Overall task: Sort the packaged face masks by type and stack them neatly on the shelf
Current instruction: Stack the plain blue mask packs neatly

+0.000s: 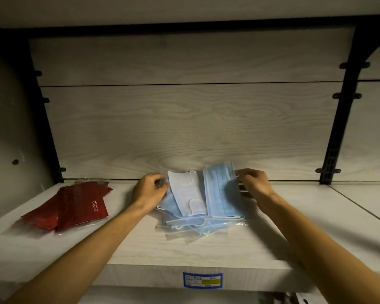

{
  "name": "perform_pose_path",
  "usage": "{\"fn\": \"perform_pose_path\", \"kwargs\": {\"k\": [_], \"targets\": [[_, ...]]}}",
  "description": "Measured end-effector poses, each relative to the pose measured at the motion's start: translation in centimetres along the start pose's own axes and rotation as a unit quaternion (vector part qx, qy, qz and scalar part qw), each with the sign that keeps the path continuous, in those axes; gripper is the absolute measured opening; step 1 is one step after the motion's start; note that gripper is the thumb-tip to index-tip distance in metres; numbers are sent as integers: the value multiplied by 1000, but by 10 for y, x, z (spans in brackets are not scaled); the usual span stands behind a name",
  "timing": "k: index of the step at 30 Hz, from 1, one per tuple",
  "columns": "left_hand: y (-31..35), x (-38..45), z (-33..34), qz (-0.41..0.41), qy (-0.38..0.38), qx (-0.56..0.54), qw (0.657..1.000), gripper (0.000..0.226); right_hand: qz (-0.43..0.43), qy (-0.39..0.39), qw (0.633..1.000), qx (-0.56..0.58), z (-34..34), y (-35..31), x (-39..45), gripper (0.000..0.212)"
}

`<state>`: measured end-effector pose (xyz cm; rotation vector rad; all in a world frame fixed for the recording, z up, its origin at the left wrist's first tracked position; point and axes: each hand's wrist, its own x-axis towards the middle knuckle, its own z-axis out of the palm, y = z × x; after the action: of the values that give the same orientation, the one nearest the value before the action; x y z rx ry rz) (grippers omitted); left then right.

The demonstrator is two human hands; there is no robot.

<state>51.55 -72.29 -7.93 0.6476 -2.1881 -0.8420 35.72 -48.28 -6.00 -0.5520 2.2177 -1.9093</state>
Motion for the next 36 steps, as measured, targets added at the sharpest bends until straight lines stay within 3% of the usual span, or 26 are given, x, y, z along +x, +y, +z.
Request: {"fn": "perform_pose_path", "kwargs": {"k": [2,5,11,18,22,26,32,36], "targets": [[-1,-2,-1,34,0,47,998,22,2,-3,1000,0,1,0,-1,29],[-2,-1,-3,20,12,33,999,16,1,-5,1000,1,0,-1,-2,27],[1,4,-2,-35,23,-119,992,11,-14,20,998,65,0,-9,-2,21],[16,1,-5,-157,3,-294,943,17,-22,99,985,139,-9,-14,2,31],[23,11,-21,-195,40,-430,881,9,-8,62,989,131,-7,-16,0,28],[35,26,-37,-175,24,-427,887,5,6,6,990,138,-2,-20,-2,27],[78,34,-23,-121,-110,-373,914,40,20,-4,989,145,-8,-19,3,26],[105,10,5,-109,-273,-353,888,44,68,-64,981,170,-4,-18,6,38]]}}
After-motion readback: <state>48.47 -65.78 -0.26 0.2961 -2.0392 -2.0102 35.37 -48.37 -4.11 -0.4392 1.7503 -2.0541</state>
